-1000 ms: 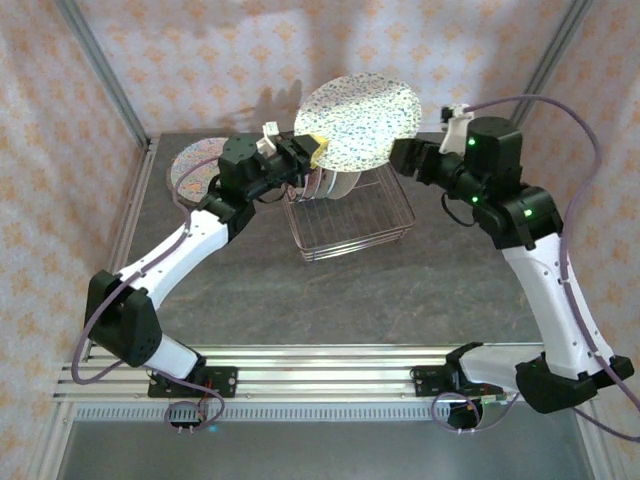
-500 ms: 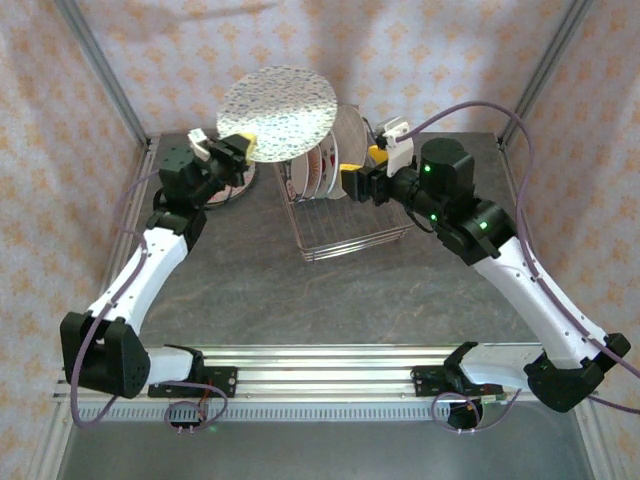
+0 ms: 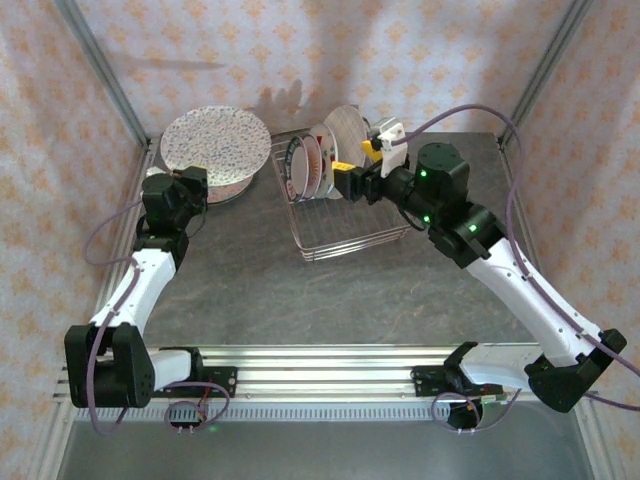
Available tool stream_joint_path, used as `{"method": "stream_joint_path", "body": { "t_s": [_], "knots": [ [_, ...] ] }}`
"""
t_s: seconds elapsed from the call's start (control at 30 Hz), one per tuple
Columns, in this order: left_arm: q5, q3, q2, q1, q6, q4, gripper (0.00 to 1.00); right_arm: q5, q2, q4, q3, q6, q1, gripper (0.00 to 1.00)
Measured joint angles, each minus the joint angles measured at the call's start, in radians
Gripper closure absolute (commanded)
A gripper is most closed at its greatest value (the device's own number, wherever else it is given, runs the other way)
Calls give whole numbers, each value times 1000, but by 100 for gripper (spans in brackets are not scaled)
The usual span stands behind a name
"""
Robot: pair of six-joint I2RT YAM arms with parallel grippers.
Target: Unload the plates from the dish rack
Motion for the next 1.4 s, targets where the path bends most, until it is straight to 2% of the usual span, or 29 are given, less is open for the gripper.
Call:
{"method": "stream_joint_path", "body": {
  "t_s": [0.27,0.77,1.03,1.4],
  "knots": [
    [-45,-68,125,81,52,133,100,0,32,57,0,98,15,23],
    [-44,-67,431,135,77,389,100,1,77,87,0,131,30,23],
    [-2,3,579,151,74,456,100,1,97,87,9,131,31,23],
    [59,85,692,164,66,486,100,4,105,87,18,131,33,23]
  ]
}}
